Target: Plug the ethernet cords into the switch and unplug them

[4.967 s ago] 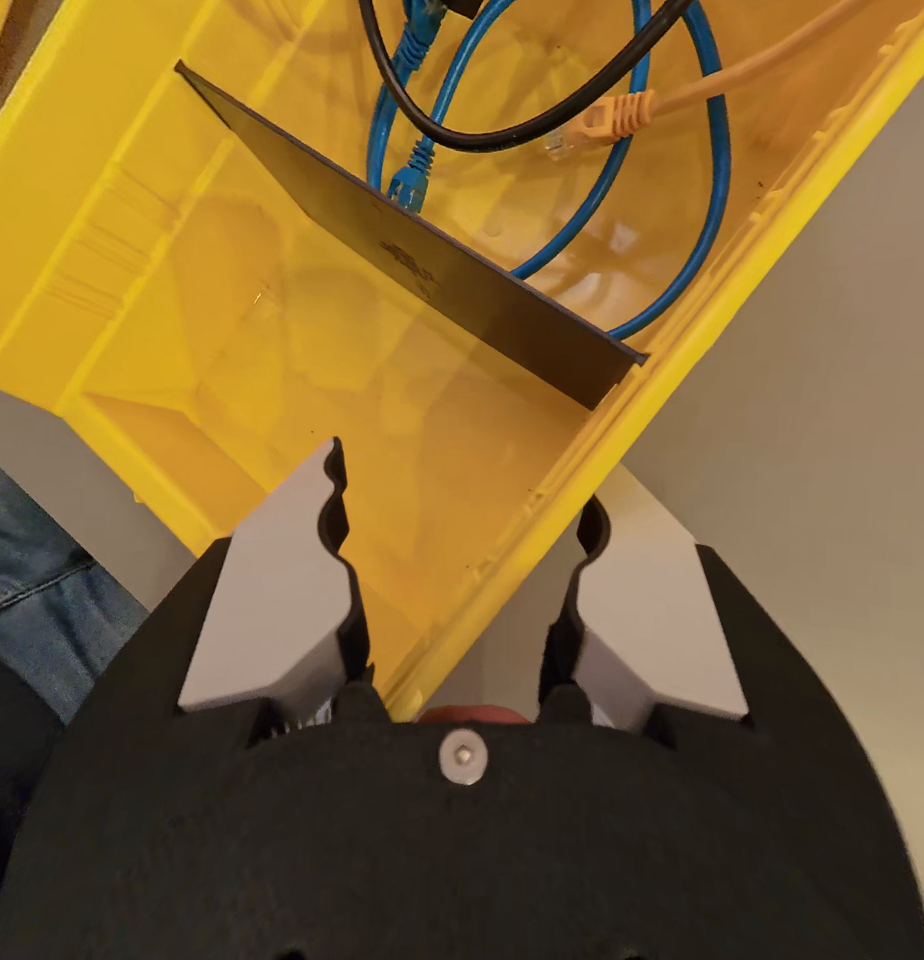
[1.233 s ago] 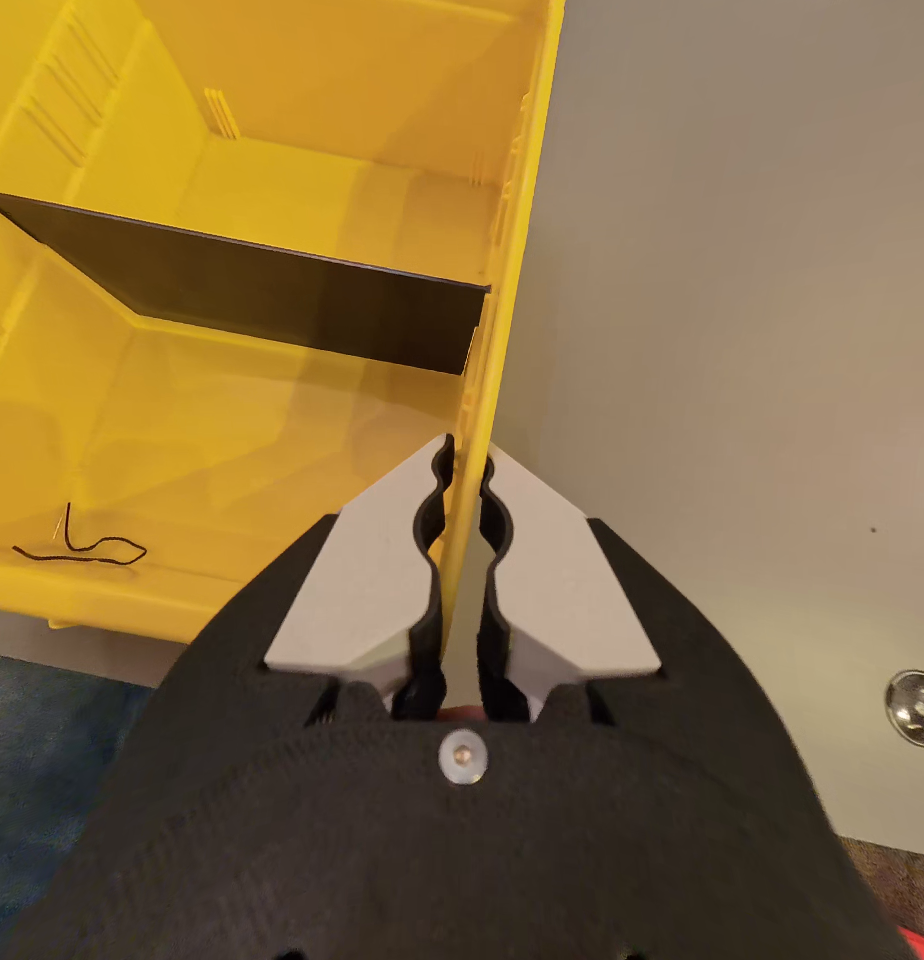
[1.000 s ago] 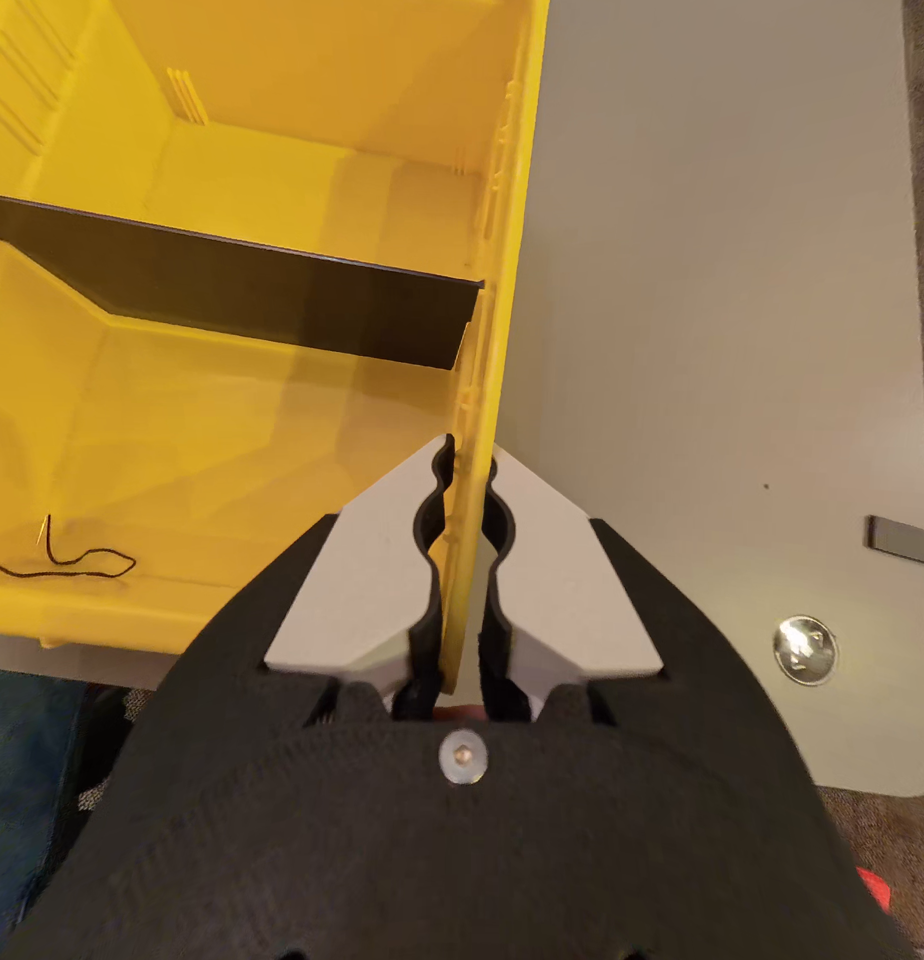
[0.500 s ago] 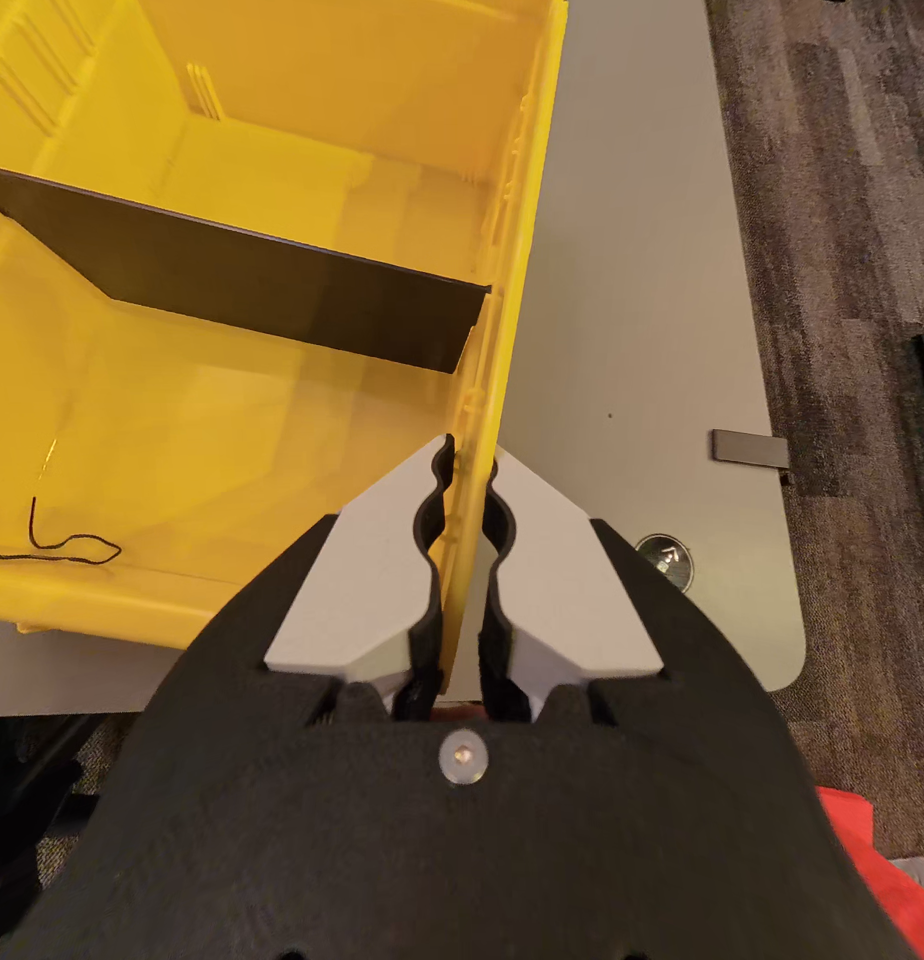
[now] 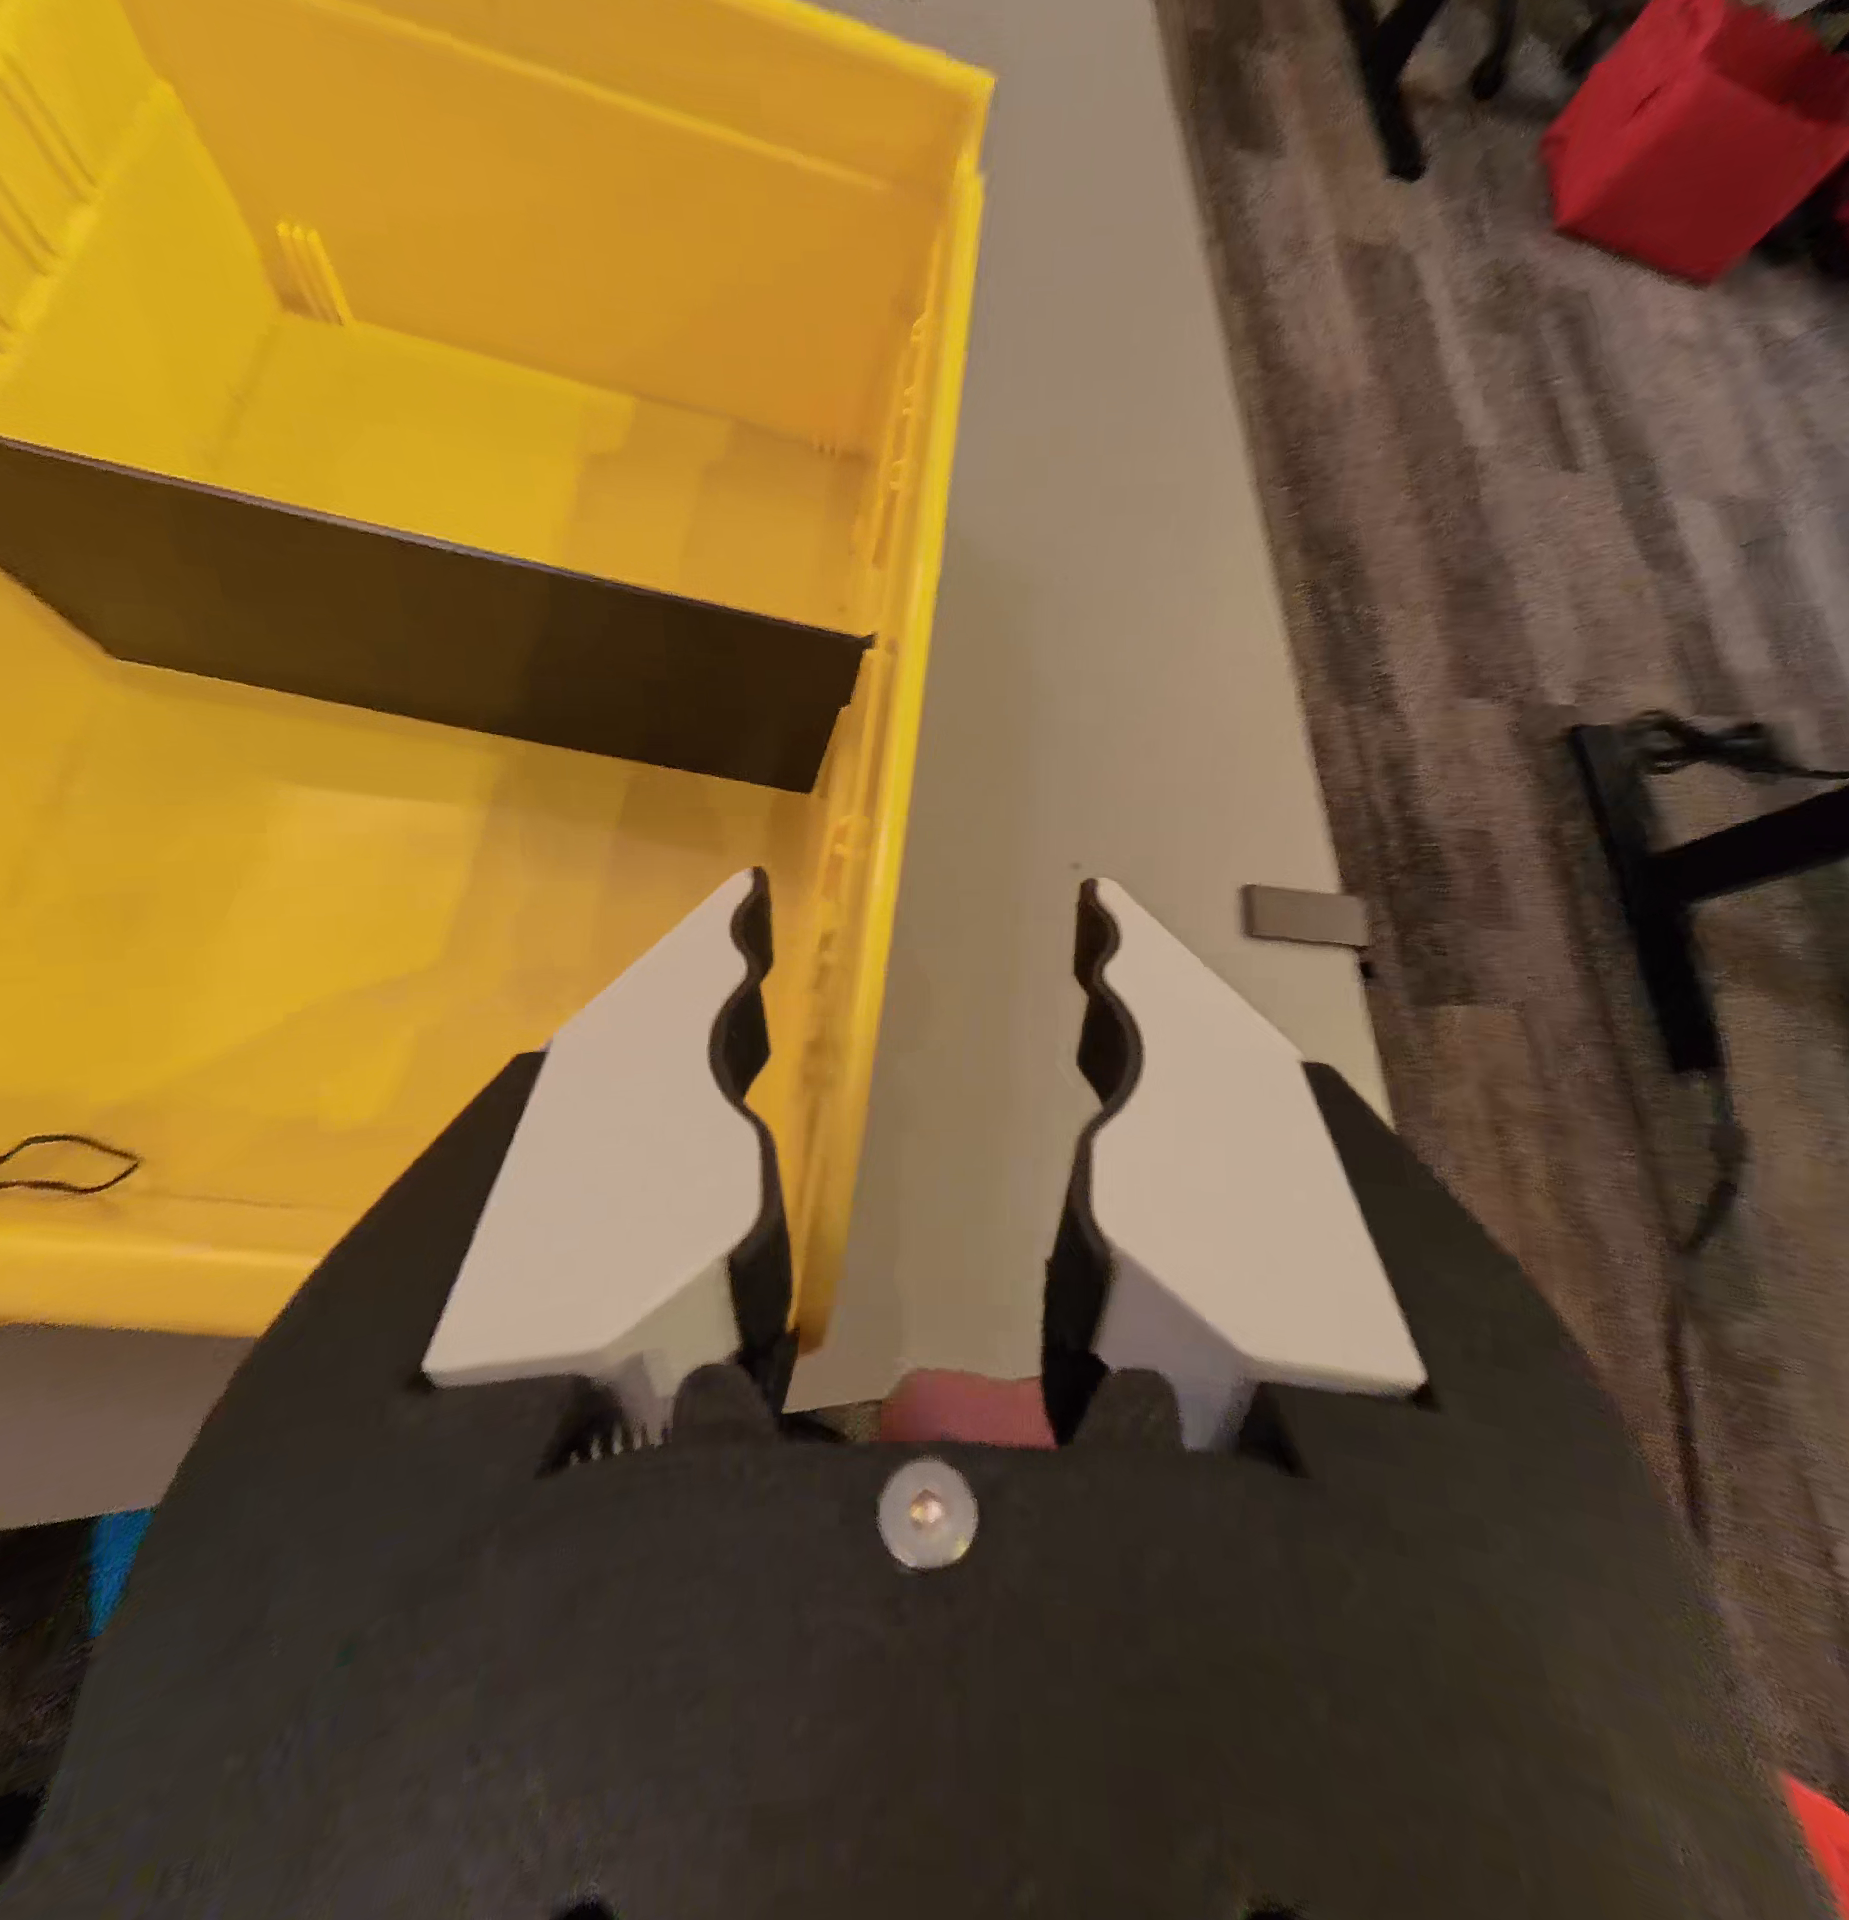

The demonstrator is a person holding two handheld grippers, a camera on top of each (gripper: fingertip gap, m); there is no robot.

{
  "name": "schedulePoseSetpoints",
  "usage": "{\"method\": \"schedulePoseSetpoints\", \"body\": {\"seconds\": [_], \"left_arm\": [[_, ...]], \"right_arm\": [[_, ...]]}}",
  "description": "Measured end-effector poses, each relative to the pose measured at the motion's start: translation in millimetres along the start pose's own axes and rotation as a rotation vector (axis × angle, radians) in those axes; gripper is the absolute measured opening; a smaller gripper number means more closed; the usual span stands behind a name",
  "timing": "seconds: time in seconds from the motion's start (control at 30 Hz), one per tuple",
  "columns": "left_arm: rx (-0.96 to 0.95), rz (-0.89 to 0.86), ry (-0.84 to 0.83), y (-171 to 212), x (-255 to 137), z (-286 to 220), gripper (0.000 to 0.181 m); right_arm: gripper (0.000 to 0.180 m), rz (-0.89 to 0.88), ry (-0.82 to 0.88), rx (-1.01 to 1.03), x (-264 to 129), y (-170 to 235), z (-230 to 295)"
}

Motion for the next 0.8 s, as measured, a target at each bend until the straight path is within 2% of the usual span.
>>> {"method": "schedulePoseSetpoints", "body": {"seconds": [0.03,0.13,0.3,0.4,0.47,0.6,0.8], "left_arm": [[0.000,-0.012,-0.018,-2,-3,1,0.044],[0.038,-0.056,-0.073,-9,-16,-1,0.051],[0.164,-0.170,-0.089,-31,-41,-31,0.053],[0.274,-0.174,-0.079,-45,-44,-62,0.073],[0.357,-0.198,-0.054,-56,-45,-90,0.079],[0.474,-0.264,0.096,-77,-45,-159,0.083],[0.631,-0.295,0.299,-90,-31,-254,0.083]], "right_arm": [[0.058,-0.016,0.033,-0.016,-6,-2,-1],[0.068,-0.062,0.130,-0.087,-27,-14,1],[0.060,-0.205,0.118,-0.243,-75,-47,42],[0.052,-0.214,-0.059,-0.305,-91,-63,86],[0.050,-0.224,-0.150,-0.363,-99,-71,117],[0.057,-0.276,-0.376,-0.412,-108,-85,185],[0.063,-0.325,-0.609,-0.487,-110,-97,279]]}}
Point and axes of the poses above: each gripper's, where its closed fingertips meet, x out along the fingers, y out of its underside, z = x × y across the jaws, the point moved 9 cm from there along -x, back along the fingers, and after that the axes turned 4 degrees about z, right-handed, at the moved point
